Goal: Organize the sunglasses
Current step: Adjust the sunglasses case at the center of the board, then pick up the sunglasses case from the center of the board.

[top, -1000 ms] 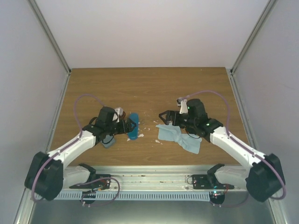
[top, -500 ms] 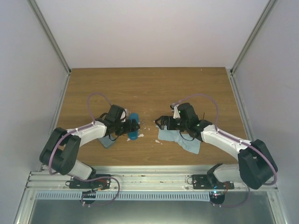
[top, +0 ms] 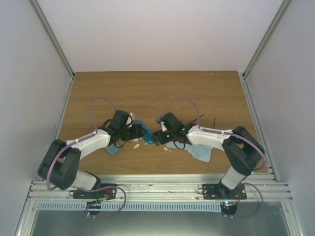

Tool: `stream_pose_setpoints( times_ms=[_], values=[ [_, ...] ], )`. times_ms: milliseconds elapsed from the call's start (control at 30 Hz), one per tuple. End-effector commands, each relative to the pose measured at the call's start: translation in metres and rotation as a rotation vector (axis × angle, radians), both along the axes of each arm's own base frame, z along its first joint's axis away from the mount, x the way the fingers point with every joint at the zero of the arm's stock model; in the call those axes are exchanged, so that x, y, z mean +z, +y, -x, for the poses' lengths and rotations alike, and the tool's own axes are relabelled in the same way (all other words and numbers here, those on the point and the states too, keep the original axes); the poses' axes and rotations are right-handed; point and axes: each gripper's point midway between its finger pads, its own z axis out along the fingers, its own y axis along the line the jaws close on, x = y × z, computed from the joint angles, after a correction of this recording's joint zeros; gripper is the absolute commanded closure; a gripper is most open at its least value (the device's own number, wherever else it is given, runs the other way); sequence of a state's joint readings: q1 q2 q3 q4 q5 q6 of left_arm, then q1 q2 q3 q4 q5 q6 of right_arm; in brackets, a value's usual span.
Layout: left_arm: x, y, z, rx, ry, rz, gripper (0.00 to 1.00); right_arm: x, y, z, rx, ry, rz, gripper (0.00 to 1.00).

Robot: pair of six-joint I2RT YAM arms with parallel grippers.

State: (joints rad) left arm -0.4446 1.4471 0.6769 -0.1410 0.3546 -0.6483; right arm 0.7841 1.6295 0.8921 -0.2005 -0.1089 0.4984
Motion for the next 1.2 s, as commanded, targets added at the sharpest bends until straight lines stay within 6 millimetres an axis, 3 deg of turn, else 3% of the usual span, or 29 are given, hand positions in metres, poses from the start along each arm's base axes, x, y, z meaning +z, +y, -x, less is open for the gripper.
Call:
stream_pose_setpoints(
  times_ms=[0, 133, 300, 467, 667, 767, 933, 1000, 1167],
  values=[
    [0.023, 0.036, -0.009, 0.198, -0.11, -0.09, 0.31, -0.003, 0.024, 0.001, 0.104, -0.104, 0.154, 0.13],
    [0.044, 0.06, -0.009, 0.312, -0.181, -0.115, 0.29, -0.009, 0.043, 0.0, 0.14, -0.143, 0.217, 0.1],
    [0.059, 0.08, -0.005, 0.399, -0.219, -0.117, 0.27, -0.029, 0.044, -0.009, 0.178, -0.175, 0.327, 0.11],
    [0.063, 0.088, 0.0, 0.441, -0.227, -0.094, 0.26, -0.043, 0.048, -0.004, 0.294, -0.191, 0.377, 0.25],
    [0.065, 0.088, 0.001, 0.444, -0.229, -0.059, 0.26, -0.04, 0.052, -0.004, 0.316, -0.215, 0.355, 0.43],
    [0.066, 0.085, 0.001, 0.433, -0.236, -0.038, 0.26, -0.028, 0.059, -0.002, 0.317, -0.232, 0.28, 0.46],
    [0.082, 0.075, 0.002, 0.381, -0.284, 0.041, 0.24, 0.011, 0.073, 0.0, 0.328, -0.222, 0.06, 0.47],
    [0.093, 0.069, 0.002, 0.353, -0.32, 0.083, 0.23, 0.031, 0.073, -0.002, 0.322, -0.212, -0.043, 0.47],
    [0.136, 0.043, 0.006, 0.212, -0.439, 0.236, 0.2, 0.106, 0.059, -0.007, 0.329, -0.182, -0.373, 0.47]
  ],
)
